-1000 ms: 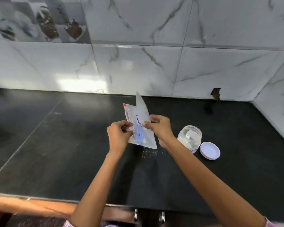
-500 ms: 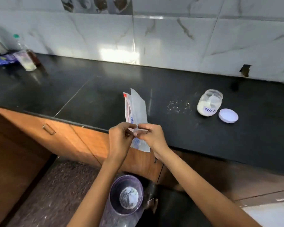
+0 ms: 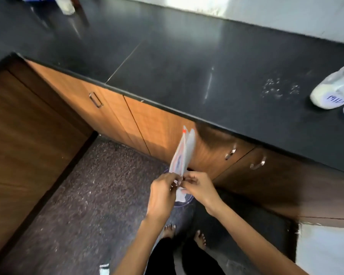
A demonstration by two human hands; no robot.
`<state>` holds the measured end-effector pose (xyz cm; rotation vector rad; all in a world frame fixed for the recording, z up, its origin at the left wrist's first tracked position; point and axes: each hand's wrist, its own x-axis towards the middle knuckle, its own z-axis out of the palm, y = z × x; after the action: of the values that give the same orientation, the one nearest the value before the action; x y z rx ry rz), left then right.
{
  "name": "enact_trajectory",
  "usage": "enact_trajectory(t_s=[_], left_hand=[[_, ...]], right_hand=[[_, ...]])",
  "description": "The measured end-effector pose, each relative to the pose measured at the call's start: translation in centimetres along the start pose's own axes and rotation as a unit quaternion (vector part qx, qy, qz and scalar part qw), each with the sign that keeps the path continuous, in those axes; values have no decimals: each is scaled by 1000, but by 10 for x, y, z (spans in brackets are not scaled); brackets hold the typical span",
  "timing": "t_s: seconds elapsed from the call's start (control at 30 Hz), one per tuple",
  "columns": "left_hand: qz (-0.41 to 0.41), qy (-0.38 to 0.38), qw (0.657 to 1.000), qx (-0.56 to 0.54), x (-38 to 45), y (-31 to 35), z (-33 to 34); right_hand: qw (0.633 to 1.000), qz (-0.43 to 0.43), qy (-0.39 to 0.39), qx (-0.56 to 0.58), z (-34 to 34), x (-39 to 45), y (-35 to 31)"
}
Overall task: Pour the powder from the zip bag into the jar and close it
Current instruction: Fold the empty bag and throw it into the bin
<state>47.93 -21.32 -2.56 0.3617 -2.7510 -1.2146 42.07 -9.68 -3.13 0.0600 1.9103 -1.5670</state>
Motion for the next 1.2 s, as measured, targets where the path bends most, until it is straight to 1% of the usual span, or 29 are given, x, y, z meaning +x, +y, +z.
enact_trajectory(t_s=[0.13, 0.23, 0.33, 0.43, 0.5, 0.57, 0.67, 0.73, 0.77, 0.87, 0.93, 1.0, 1.07, 1.13, 1.2], left_hand=[[-32, -69, 997, 13, -7, -42, 15], [-57, -123, 991, 16, -1, -74, 34], [-84, -159, 983, 38, 11, -110, 67], [-104, -188, 975, 53, 22, -152, 106], [-119, -203, 971, 42, 29, -181, 136], [-139, -214, 967, 25, 37, -212, 167], [-171, -227, 959, 0, 44, -261, 212], [-195, -208, 958, -5, 46, -296, 237], [-208, -187, 960, -2, 44, -315, 249], [-231, -120, 966, 10, 32, -359, 276], [-231, -103, 967, 5, 25, -377, 285], [-244, -96, 965, 0, 25, -386, 290], [-262, -89, 961, -10, 28, -386, 289], [-267, -97, 959, -23, 32, -371, 281], [-260, -105, 959, -34, 36, -344, 263]], right_hand=[[999, 52, -1, 0, 22, 19, 43], [997, 74, 27, -25, 31, 40, 74], [994, 91, 50, -46, 38, 74, 112], [987, 126, 72, -63, 43, 115, 154], [984, 141, 85, -74, 48, 146, 187], [981, 136, 90, -105, 54, 179, 223], [966, 108, 92, -216, 60, 230, 281], [948, 89, 90, -291, 60, 263, 322], [935, 90, 82, -333, 61, 279, 345], [888, 118, 32, -444, 61, 315, 407], [872, 139, 6, -468, 60, 328, 436], [869, 153, -11, -471, 58, 332, 452], [873, 152, -19, -462, 56, 328, 453], [897, 140, -2, -420, 52, 315, 436], [932, 133, 34, -335, 49, 295, 403]])
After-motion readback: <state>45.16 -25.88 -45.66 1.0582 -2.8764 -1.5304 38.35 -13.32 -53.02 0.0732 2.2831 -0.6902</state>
